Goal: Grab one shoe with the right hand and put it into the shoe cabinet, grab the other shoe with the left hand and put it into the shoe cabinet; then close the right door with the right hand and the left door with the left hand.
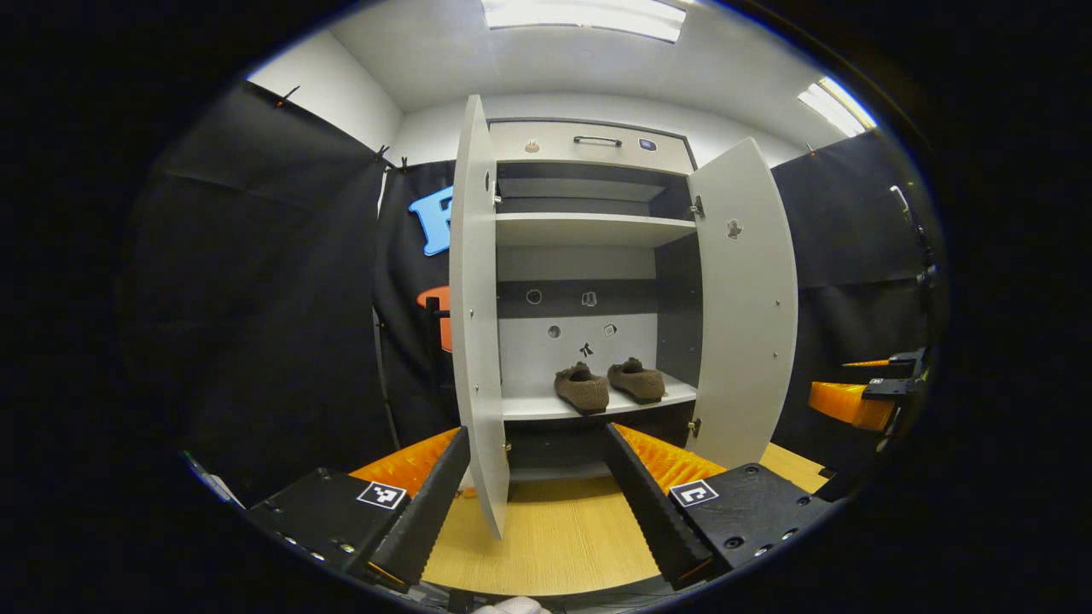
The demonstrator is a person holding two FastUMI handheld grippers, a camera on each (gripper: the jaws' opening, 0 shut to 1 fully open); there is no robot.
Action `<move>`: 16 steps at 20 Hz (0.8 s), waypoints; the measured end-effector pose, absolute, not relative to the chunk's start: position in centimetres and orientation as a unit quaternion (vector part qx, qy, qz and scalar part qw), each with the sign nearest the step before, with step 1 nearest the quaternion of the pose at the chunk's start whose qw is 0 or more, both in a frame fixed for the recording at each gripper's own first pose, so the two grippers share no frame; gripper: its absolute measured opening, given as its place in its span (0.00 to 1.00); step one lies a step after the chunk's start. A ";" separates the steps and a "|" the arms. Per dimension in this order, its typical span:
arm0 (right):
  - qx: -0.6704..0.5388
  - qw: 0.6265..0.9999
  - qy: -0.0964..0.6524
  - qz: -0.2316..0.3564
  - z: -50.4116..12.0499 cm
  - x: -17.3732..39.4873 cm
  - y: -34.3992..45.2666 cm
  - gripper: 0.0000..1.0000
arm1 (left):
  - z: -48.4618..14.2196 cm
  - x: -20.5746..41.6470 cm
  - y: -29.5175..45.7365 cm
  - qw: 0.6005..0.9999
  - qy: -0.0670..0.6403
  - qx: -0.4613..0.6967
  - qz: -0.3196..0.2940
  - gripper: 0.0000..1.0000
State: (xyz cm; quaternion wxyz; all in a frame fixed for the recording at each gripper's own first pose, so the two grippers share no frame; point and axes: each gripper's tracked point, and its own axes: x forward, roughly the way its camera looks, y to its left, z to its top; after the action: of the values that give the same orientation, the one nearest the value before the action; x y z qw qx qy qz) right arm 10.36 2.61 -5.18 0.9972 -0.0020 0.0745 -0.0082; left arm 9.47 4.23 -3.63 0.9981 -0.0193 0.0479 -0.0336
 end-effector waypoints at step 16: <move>0.024 0.996 0.035 -0.076 0.8 24.4 -18.4 0.99 | -1.3 12.7 -3.3 0.998 0.043 -0.025 0.032 0.96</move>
State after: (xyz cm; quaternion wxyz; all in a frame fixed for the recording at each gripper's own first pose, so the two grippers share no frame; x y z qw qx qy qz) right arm 24.44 -18.37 0.82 0.9962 0.0235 0.0353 -0.0762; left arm 12.66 -3.33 -1.30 0.9983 -0.0245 0.0427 0.0323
